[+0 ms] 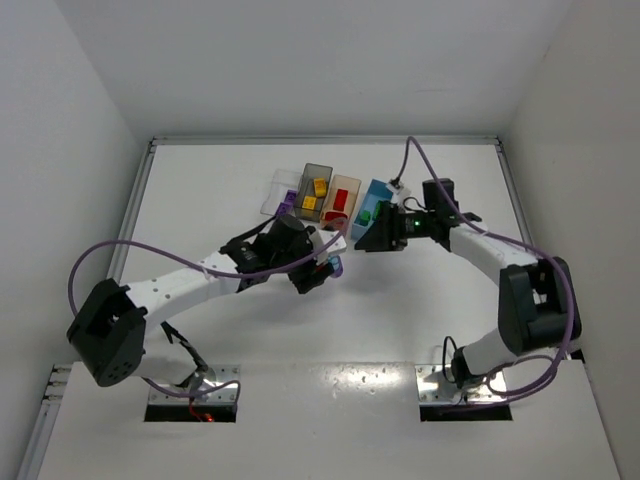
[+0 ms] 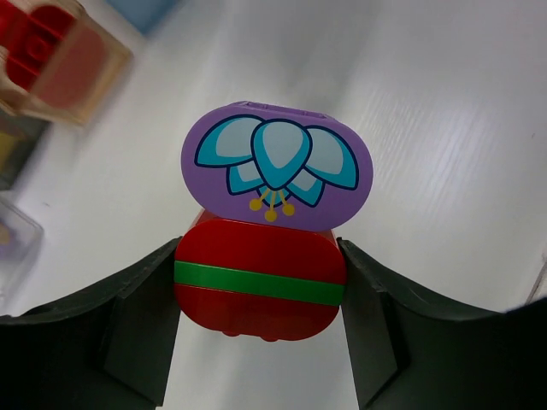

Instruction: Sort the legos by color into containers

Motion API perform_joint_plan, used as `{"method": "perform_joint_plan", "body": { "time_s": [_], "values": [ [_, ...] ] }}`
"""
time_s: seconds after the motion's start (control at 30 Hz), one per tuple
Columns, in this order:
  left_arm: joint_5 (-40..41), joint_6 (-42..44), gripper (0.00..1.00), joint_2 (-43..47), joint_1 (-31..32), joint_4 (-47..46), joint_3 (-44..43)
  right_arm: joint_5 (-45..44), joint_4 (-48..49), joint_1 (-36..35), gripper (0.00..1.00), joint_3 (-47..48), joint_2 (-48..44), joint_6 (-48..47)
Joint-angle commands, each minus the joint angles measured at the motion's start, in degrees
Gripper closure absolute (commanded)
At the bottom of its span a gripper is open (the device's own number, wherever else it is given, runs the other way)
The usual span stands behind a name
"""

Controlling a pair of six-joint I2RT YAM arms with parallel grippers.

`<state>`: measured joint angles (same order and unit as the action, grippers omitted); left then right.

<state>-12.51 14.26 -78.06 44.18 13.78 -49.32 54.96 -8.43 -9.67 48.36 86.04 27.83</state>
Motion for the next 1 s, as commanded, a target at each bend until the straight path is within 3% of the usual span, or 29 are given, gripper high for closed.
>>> {"method": "perform_joint_plan", "body": {
  "time_s": [0.0, 0.17, 0.6, 0.67, 0.7, 0.77, 0.8, 0.83, 0.97],
  "values": [
    [-2.08, -2.13, 0.68, 2.21, 0.38, -1.04, -3.58, 4.45, 6.76, -2.80, 0.30, 5.95, 2.98, 7.58],
    [-2.60, -3.28, 0.68, 2.74, 0.38, -1.04, -5.60, 4.45, 7.02, -4.47, 0.25, 11.49, 8.25, 8.11],
    [-0.67, -2.22, 0.68, 3.27, 0.38, -1.04, -8.60, 7.62, 3.59, -10.81, 0.27, 13.08, 10.64, 5.21],
    [-0.67, -2.22, 0.68, 3.27, 0.38, -1.04, -8.60, 8.15, 3.59, -10.81, 0.37, 13.08, 10.64, 4.69],
    [0.11, -2.22, 0.68, 3.27, 0.38, -1.04, -8.60, 9.45, 3.59, -10.81, 0.58, 13.08, 10.64, 4.08],
    [2.13, -2.22, 0.68, 3.27, 0.38, -1.04, -8.60, 10.33, 2.29, -10.81, 0.78, 13.08, 10.64, 2.42],
    [2.75, -2.22, 0.68, 3.27, -0.15, -1.04, -8.60, 11.04, 1.66, -10.81, 0.93, 13.08, 10.64, 1.79],
    [3.54, -2.22, 0.68, 3.27, -1.80, -1.04, -8.60, 11.05, 1.05, -10.81, 1.00, 13.08, 9.51, 1.09],
    [6.44, -4.41, 0.74, 4.40, -7.52, -1.65, -7.98, 11.05, -1.06, -9.75, 1.00, 11.76, 7.21, -1.29]
  ]
}}
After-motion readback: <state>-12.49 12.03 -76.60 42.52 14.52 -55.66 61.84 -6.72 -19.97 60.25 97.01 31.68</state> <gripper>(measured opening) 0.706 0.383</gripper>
